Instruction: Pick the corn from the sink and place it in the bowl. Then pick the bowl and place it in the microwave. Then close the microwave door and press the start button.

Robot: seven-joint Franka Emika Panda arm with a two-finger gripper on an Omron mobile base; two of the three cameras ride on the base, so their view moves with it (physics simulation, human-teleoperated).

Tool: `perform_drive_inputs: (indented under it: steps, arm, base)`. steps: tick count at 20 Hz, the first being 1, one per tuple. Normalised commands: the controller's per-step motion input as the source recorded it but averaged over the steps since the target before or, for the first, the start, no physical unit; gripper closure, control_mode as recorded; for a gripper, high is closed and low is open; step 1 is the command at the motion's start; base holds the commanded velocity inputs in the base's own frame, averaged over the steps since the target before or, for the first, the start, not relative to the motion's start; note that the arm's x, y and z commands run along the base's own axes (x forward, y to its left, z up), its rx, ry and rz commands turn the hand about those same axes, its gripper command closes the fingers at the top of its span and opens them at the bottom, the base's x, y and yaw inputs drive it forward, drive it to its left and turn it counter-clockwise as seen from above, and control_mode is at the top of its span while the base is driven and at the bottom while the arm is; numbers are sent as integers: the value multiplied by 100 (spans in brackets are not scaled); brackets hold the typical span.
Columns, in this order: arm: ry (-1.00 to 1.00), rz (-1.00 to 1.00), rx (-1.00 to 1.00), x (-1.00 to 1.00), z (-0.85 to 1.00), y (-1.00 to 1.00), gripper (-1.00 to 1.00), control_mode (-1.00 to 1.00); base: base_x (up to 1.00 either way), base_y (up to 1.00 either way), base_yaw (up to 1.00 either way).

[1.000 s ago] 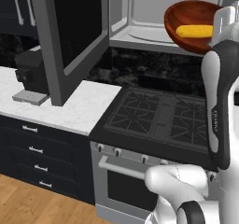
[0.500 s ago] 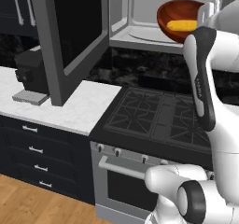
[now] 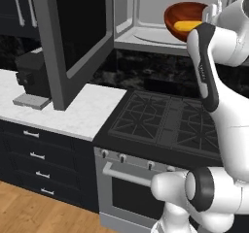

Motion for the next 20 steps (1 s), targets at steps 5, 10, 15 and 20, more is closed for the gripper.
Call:
perform_drive_inputs:
  steps: [5, 10, 15, 20]
  arm:
    - [0, 0, 0, 53, -28, -24, 100, -100]
    - [0, 0, 0, 48, -24, -17, 100, -100]
    - [0, 0, 0, 61, -6, -10, 100, -100]
    - [0, 0, 0, 62, 0, -11, 100, -100]
  base:
    - [0, 0, 0]
    - [0, 0, 0]
    - [0, 0, 0]
    - [0, 0, 0]
